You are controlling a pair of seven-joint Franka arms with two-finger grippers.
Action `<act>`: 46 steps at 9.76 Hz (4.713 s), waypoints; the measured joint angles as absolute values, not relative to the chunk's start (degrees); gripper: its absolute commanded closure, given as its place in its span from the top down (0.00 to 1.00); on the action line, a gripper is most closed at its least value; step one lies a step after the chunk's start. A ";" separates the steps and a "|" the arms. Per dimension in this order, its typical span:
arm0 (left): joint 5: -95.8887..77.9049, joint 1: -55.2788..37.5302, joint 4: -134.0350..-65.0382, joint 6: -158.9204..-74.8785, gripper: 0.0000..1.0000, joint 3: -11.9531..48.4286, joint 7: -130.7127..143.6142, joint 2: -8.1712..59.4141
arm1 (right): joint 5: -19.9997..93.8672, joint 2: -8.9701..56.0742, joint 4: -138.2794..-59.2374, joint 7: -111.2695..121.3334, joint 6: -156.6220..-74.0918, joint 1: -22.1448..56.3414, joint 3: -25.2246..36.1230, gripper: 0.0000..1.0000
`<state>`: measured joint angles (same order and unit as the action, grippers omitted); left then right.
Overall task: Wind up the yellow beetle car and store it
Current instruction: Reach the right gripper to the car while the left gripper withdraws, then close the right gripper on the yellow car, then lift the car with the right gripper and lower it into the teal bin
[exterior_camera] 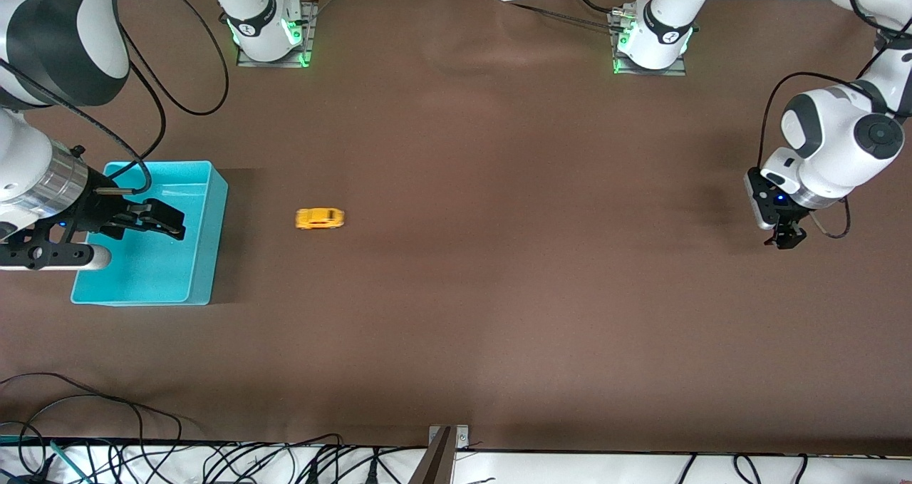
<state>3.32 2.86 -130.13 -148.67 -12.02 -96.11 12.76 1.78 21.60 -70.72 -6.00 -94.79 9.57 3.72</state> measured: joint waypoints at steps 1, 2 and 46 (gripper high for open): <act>3.32 2.74 -130.00 -145.53 1.00 -11.93 -96.11 9.31 | 2.50 21.44 -70.70 -6.00 -94.79 9.62 3.72 1.00; 3.32 2.49 -129.88 -142.57 1.00 -11.69 -96.11 5.60 | 3.09 21.39 -70.66 -6.00 -94.79 9.67 3.72 1.00; -0.66 -1.18 -89.97 -79.62 1.00 -3.30 -6.25 -5.70 | 3.14 15.35 -109.68 65.53 -116.65 7.38 13.54 0.00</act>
